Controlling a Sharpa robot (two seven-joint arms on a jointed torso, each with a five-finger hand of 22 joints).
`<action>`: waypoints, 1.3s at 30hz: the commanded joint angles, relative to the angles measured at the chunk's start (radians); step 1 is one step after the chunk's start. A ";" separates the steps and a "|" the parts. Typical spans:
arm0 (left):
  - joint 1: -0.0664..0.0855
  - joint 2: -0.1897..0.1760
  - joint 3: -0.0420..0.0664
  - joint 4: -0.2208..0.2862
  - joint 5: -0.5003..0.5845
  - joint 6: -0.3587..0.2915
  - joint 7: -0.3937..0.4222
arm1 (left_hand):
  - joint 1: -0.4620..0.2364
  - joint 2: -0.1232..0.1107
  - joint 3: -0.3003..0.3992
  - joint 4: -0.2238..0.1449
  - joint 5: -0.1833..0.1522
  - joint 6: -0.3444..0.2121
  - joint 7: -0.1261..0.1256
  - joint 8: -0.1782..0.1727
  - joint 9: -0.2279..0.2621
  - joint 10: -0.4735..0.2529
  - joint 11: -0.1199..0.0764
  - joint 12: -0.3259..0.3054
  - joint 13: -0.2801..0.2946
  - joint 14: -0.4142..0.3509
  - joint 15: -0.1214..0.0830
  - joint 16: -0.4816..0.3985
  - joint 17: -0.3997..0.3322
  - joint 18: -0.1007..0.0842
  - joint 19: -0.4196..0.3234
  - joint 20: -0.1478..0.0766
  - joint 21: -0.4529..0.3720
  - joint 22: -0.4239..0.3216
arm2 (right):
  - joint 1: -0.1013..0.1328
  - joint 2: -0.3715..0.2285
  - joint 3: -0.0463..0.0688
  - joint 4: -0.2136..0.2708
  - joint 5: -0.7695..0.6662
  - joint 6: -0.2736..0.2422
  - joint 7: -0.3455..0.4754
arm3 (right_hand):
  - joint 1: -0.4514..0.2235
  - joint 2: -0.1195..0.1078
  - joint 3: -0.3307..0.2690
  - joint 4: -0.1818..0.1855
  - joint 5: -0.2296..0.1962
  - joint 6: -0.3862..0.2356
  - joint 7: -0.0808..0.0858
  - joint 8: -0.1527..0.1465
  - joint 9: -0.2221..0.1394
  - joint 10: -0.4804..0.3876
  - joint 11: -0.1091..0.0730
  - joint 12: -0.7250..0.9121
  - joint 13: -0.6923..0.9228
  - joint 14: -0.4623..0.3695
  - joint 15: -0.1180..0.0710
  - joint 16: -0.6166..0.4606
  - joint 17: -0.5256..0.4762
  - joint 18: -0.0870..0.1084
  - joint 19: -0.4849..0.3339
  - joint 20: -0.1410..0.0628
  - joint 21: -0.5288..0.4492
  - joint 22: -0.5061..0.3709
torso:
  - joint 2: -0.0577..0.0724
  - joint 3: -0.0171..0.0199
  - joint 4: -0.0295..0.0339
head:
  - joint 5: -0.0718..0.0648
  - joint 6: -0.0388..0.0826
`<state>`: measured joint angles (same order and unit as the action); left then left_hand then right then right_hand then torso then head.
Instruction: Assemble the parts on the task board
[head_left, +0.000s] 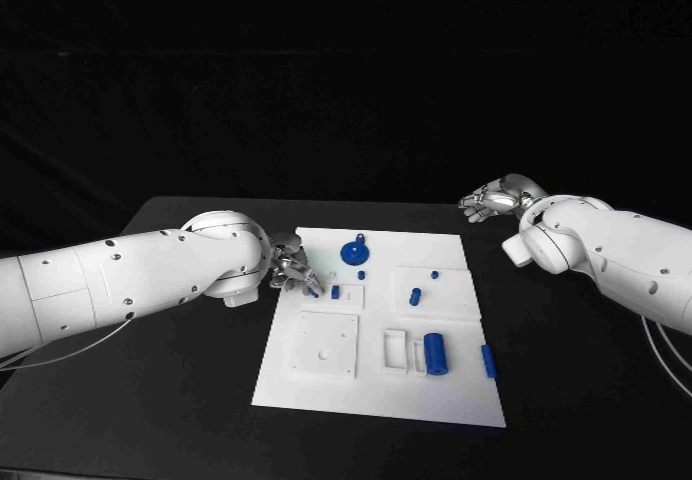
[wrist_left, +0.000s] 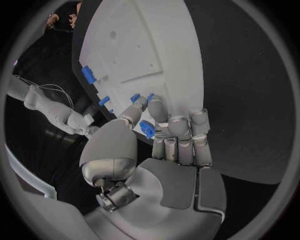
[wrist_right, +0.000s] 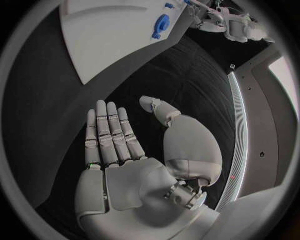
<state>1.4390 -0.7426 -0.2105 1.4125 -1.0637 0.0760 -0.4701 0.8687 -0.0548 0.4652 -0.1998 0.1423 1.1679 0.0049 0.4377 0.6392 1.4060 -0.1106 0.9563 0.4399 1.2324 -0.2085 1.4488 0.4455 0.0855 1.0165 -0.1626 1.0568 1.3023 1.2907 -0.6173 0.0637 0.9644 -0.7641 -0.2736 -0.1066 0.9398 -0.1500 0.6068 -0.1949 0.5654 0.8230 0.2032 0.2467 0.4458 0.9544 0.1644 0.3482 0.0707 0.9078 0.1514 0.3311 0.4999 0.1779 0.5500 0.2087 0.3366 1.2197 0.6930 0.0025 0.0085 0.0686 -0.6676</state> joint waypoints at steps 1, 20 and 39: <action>0.000 0.003 0.000 0.001 0.002 0.007 0.008 | 0.001 0.015 0.002 0.008 0.009 -0.005 -0.001 -0.003 -0.001 0.001 0.005 -0.005 -0.002 0.007 0.002 -0.003 -0.001 -0.001 0.002 -0.103 -0.006 0.000 | -0.001 0.001 0.000 0.000 -0.007 0.012 0.008 | -0.007 0.001 -0.004 -0.001 0.004 -0.007 0.001 0.007 -0.002 -0.006 -0.001 0.007 -0.001 -0.005 0.000 -0.003 -0.002 0.012 -0.003 0.007 -0.005 0.001 | 0.000 -0.0005 0.0005 | 0.000 -0.001; 0.000 0.012 0.000 0.004 -0.038 0.034 -0.004 | 0.019 0.110 0.003 -0.070 0.151 0.003 -0.004 0.009 -0.003 0.001 0.003 0.004 -0.003 0.010 0.002 0.006 0.005 -0.006 0.002 -0.104 0.001 0.008 | -0.002 0.001 0.000 -0.001 -0.007 0.012 0.008 | -0.008 0.001 -0.005 -0.001 0.004 -0.007 0.001 0.007 -0.002 -0.006 -0.001 0.007 -0.001 -0.005 0.000 -0.003 -0.002 0.012 -0.003 0.008 -0.006 0.002 | 0.000 -0.0003 -0.0005 | -0.001 -0.003; 0.000 0.012 -0.001 0.013 -0.054 0.039 -0.011 | 0.018 0.128 0.011 -0.089 0.239 0.008 -0.008 0.017 -0.004 0.001 -0.002 0.013 -0.001 0.015 -0.001 0.013 0.009 -0.008 0.006 -0.105 0.005 0.012 | -0.003 0.001 0.000 -0.001 -0.007 0.012 0.008 | -0.008 0.002 -0.005 -0.001 0.004 -0.007 0.001 0.008 -0.003 -0.006 -0.001 0.008 -0.001 -0.005 0.000 -0.003 -0.002 0.013 -0.003 0.008 -0.007 0.003 | 0.000 -0.0009 0.0007 | -0.001 -0.004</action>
<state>1.4402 -0.7336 -0.2100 1.4223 -1.1059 0.1011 -0.4773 0.8300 0.0103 0.4700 -0.2822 0.3745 1.1726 0.0001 0.4504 0.6370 1.4059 -0.1105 0.9623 0.4381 1.2414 -0.1991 1.4598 0.4534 0.0851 1.0166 -0.1626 1.0568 1.3076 1.2875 -0.6169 0.0637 0.9631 -0.7642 -0.2725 -0.1065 0.9399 -0.1501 0.6068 -0.1949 0.5654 0.8230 0.2032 0.2516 0.4440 0.9544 0.1644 0.3521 0.0709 0.9078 0.1514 0.3311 0.4992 0.1778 0.5463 0.2123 0.3366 1.2213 0.6929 0.0017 0.0086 0.0668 -0.6723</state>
